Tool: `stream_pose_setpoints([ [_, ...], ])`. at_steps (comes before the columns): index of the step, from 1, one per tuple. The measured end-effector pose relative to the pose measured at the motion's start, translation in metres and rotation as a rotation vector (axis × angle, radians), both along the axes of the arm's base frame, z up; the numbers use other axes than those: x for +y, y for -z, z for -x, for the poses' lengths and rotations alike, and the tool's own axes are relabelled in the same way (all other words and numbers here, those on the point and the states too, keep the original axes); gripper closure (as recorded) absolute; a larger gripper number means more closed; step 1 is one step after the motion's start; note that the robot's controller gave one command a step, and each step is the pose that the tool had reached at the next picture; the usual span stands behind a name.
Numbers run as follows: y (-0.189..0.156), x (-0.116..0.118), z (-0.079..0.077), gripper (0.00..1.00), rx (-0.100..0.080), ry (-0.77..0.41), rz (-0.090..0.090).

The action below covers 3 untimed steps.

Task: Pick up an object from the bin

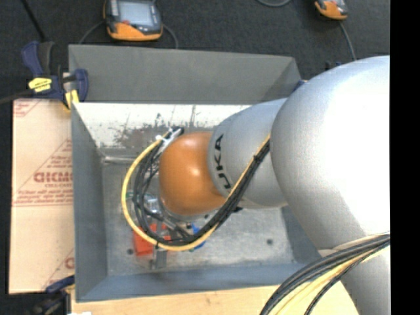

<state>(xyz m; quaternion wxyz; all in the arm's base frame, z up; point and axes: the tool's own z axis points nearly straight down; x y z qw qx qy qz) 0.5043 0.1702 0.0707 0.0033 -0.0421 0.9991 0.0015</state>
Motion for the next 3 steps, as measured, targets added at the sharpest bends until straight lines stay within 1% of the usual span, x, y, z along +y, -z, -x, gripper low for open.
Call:
stream_pose_setpoints([
  [1,-0.003,0.001,0.000,1.00,0.005,0.004,0.001],
  [2,-0.137,0.018,0.008,1.00,-0.003,0.009,-0.001],
  [3,-0.176,-0.002,-0.037,1.00,-0.003,-0.070,0.003],
])
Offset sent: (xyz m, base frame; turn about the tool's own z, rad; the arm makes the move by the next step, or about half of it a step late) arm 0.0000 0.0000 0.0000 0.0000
